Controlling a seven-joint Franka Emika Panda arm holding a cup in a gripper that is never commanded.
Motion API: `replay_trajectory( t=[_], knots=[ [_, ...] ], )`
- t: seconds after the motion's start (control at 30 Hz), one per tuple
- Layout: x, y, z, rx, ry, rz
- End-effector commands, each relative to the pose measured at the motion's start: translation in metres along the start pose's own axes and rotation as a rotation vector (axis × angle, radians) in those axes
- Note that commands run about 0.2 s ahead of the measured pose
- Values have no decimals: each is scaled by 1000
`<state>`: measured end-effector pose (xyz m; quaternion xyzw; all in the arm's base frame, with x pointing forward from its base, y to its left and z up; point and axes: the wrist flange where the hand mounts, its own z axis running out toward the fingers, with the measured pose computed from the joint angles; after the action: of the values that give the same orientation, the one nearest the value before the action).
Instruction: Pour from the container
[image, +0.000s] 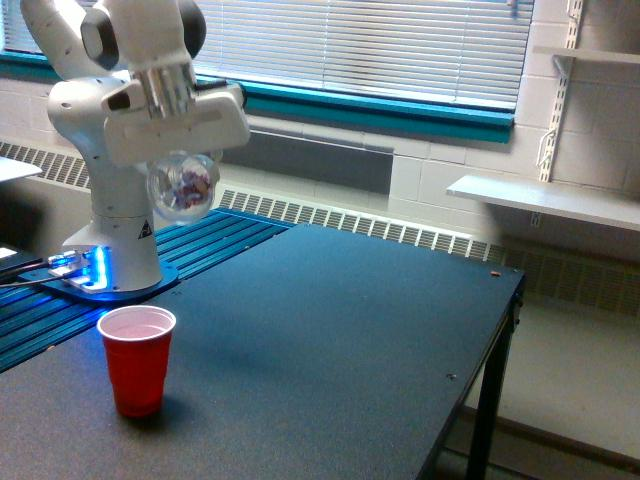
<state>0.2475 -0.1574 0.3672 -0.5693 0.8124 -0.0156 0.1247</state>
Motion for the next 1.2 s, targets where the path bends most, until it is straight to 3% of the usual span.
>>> replay_trajectory(
  t=[0.03, 0.33, 0.77, 1.2],
  knots=[
    [-4, 8, 24, -56, -15, -11],
    [8, 11, 35, -88, -5, 1],
    [37, -2, 27, -79, 23, 12],
    [47, -34, 40, -62, -30, -40]
  ],
)
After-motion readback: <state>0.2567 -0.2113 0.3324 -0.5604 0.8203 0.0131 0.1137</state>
